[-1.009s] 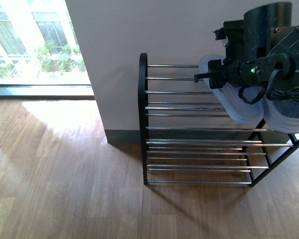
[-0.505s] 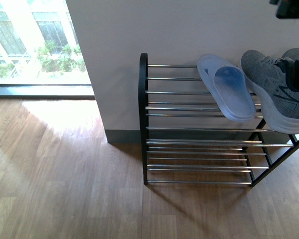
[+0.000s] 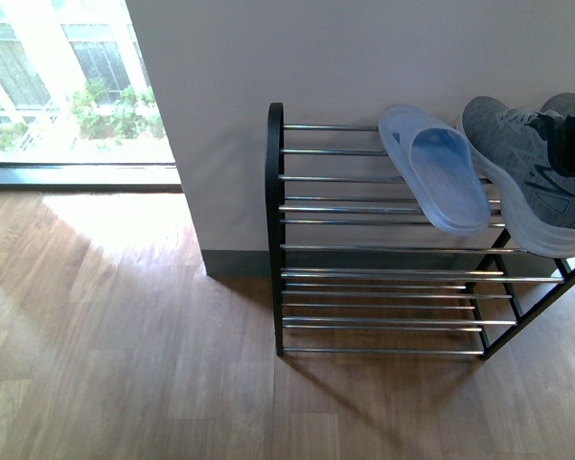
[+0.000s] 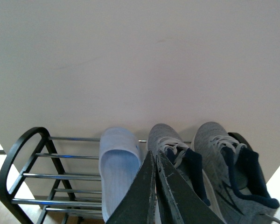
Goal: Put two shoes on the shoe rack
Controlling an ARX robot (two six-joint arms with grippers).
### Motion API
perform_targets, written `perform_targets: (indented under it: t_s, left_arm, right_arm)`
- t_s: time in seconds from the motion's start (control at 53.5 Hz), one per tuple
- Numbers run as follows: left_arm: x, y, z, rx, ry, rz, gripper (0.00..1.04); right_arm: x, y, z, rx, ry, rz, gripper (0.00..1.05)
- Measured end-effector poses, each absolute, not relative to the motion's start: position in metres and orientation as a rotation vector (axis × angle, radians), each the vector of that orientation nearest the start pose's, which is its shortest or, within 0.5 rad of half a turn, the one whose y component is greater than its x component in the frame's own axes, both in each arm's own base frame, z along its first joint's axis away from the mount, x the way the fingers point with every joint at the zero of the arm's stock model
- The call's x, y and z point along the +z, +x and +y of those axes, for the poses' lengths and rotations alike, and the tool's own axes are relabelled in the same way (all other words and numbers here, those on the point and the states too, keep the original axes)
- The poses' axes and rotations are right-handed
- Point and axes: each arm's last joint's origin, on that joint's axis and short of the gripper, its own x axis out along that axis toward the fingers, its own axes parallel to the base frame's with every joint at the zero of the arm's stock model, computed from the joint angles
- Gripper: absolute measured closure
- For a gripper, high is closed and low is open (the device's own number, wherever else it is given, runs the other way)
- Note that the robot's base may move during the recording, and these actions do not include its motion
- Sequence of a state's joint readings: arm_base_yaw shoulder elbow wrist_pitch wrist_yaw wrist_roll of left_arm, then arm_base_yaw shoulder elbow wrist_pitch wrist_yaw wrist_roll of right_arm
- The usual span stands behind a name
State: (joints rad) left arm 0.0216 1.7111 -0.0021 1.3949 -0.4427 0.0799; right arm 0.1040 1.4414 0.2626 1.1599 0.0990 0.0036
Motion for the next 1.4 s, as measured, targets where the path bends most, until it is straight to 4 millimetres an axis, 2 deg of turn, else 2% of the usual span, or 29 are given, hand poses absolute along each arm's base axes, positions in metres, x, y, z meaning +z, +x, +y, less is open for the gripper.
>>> perform_targets:
  t_s: [0.318,0.486,0.934,1.402]
  left_arm:
    - [0.084,0.17,0.016,0.447,0.145,0.333,1.03]
    - [0.084,0.17,0.016,0.448,0.145,0.333,1.03]
    - [0.084,0.17,0.016,0.447,0.145,0.332,1.03]
    - [0.084,0.17,0.016,0.447,0.145,0.333,1.03]
  right_arm:
    - [0.161,0.189,0.005,0.023,0.003,0.017,1.03]
    - [0.161,0.175,0.0,-0.002,0.004,0.018,1.03]
    - [0.162,0.149,0.0,0.002,0.003,0.015,1.03]
    - [0.171,0.129,0.0,0.002,0.003,-0.013,1.03]
